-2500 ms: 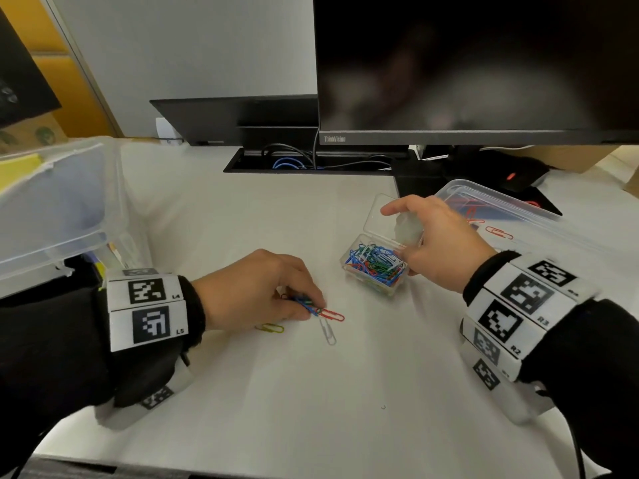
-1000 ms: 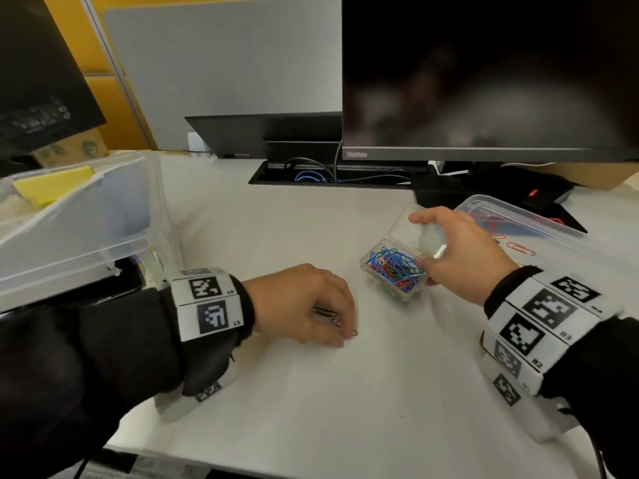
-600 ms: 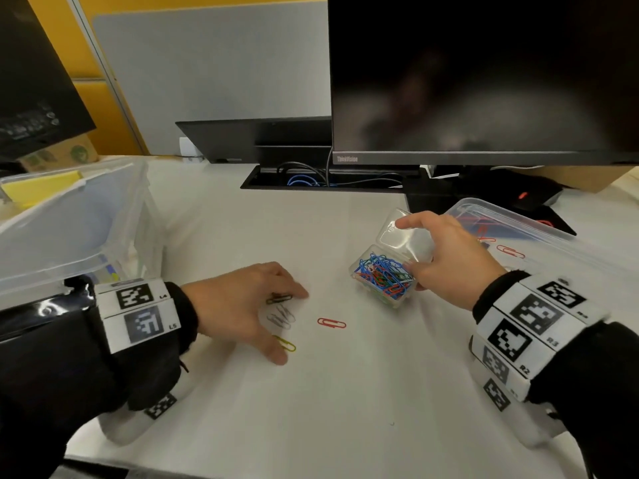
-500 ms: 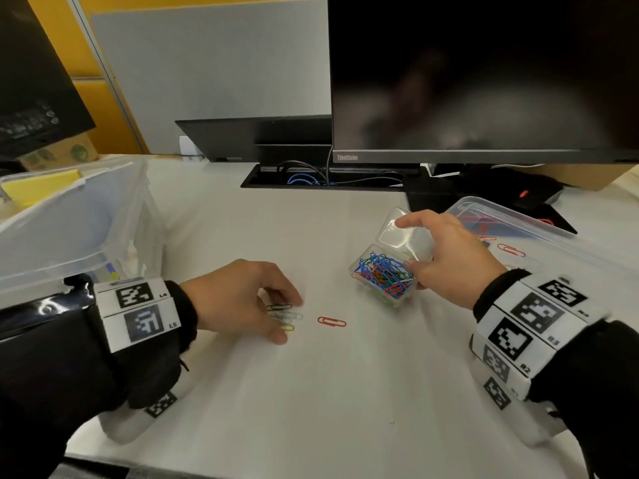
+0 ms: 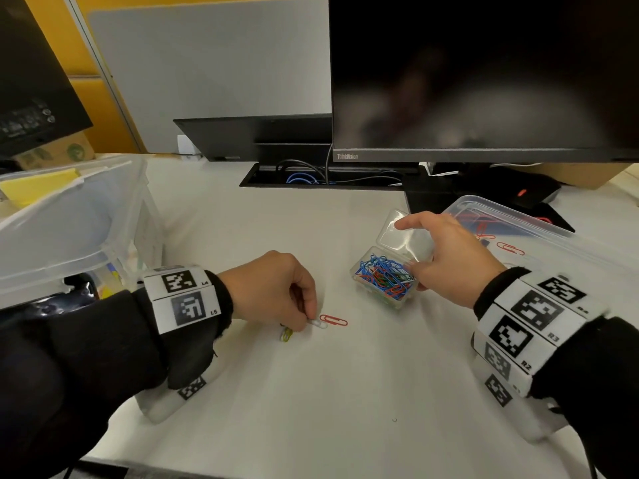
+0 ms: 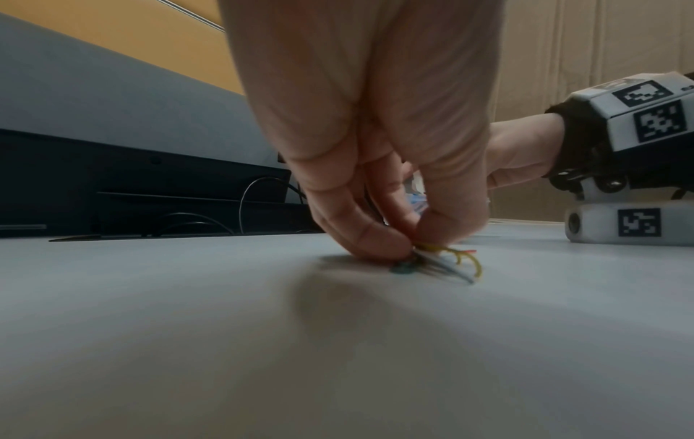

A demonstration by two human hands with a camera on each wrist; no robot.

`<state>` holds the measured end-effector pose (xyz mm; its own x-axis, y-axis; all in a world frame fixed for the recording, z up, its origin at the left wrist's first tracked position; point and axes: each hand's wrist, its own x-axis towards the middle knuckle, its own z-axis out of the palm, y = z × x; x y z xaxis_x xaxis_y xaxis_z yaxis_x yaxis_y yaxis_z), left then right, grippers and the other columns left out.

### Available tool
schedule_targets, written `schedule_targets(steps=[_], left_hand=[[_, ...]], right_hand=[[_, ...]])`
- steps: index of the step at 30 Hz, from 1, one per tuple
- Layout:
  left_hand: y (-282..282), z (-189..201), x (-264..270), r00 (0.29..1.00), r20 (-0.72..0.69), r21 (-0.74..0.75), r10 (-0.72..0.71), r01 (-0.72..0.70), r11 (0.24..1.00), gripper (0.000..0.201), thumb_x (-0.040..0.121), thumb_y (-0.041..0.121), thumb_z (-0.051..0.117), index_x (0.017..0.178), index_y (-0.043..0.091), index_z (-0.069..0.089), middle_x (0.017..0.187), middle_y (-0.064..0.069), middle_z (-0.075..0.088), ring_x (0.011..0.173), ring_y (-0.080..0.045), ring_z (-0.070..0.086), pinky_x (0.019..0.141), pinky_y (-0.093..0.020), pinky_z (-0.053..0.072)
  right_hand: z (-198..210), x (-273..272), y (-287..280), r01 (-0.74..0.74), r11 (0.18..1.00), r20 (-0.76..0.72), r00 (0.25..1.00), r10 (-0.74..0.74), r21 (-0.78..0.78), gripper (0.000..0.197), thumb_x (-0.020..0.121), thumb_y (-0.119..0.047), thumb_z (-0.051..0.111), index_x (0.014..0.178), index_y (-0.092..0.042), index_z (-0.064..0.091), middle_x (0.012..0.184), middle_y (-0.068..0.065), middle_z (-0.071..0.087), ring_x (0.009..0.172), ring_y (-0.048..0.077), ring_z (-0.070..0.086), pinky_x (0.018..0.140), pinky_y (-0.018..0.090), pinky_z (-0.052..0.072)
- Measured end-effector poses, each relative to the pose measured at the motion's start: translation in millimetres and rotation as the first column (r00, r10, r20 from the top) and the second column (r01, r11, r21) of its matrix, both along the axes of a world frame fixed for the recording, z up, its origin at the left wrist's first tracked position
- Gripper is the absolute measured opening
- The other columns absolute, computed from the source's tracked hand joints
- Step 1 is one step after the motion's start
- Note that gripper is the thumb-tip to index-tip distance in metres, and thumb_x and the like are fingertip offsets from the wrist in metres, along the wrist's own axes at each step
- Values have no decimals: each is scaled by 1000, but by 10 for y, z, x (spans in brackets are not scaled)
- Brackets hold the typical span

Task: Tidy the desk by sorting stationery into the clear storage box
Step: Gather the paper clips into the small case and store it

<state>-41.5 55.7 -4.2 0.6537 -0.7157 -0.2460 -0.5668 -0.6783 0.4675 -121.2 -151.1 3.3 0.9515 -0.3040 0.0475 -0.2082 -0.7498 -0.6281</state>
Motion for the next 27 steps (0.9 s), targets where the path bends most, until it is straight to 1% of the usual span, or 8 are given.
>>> schedule_targets(steps=[3, 6, 8, 11, 16, 19, 23, 27], left_hand=[[-35, 11, 11, 1000, -3, -10, 0, 0, 1000, 18, 68, 6, 70, 68, 24, 71, 51, 13, 62, 48, 2, 55, 55, -7, 46], [-90, 29, 8, 1000, -10, -31, -4, 3, 1000, 16, 68, 6, 70, 67, 22, 72, 52, 9, 64, 50, -6, 56, 59, -21, 52], [-163, 43, 0, 999, 44, -84, -18, 21, 996, 16, 67, 6, 71, 67, 22, 72, 46, 18, 60, 46, 2, 54, 55, -9, 48], [-309, 81, -16, 985, 169, -308, 27, 27, 951, 17, 66, 1, 70, 71, 17, 74, 49, 16, 60, 49, 8, 53, 55, -1, 40], [-511, 115, -60, 975, 224, -579, 12, 123, 806, 18, 69, -5, 68, 76, 10, 72, 73, 1, 63, 65, -8, 59, 67, -18, 52], [-563, 82, -86, 948, 301, -516, -107, 256, 817, 14, 77, -2, 67, 84, 8, 74, 84, -4, 66, 74, -16, 64, 75, -23, 54], [-393, 51, 0, 896, 441, -433, -61, 271, 860, 15, 82, 5, 62, 91, 11, 73, 88, -7, 68, 75, -17, 62, 74, -14, 45], [51, 12, 32, 885, 440, -104, -151, 218, 970, 20, 86, 7, 56, 95, 15, 72, 94, -6, 66, 79, -17, 59, 78, -17, 40]], right_hand=[[2, 4, 2, -1, 1000, -3, 1000, 1, 1, 57, 79, 4, 61, 127, -23, 46, 118, 4, 37, 104, 29, 56, 84, 33, 52], [2, 3, 6, -11, 1000, -8, 1000, 11, 4, 57, 80, 4, 61, 128, -23, 45, 110, -1, 33, 105, 28, 55, 83, 31, 52], [2, 4, 4, -16, 1000, -11, 1000, 16, 4, 57, 80, 4, 61, 128, -23, 45, 108, -3, 31, 106, 27, 55, 82, 30, 52], [-3, 4, 0, -18, 1000, -11, 1000, 18, -2, 56, 80, 3, 61, 127, -23, 45, 107, -3, 31, 105, 27, 55, 80, 28, 51], [-13, 1, -5, -47, 999, 2, 999, 47, -8, 54, 80, 4, 60, 125, -23, 48, 105, -2, 34, 100, 24, 54, 85, 32, 51], [-25, 2, 4, -72, 997, 21, 997, 72, -3, 54, 77, 6, 60, 123, -21, 51, 102, -1, 35, 90, 21, 51, 85, 35, 51], [-44, 2, 8, -84, 996, 32, 996, 83, 14, 53, 77, 6, 61, 121, -22, 53, 105, -1, 38, 91, 23, 53, 87, 39, 52], [-43, -4, -6, -95, 996, 32, 995, 94, 4, 52, 79, 5, 61, 122, -24, 51, 106, -3, 37, 95, 23, 54, 85, 34, 52]])
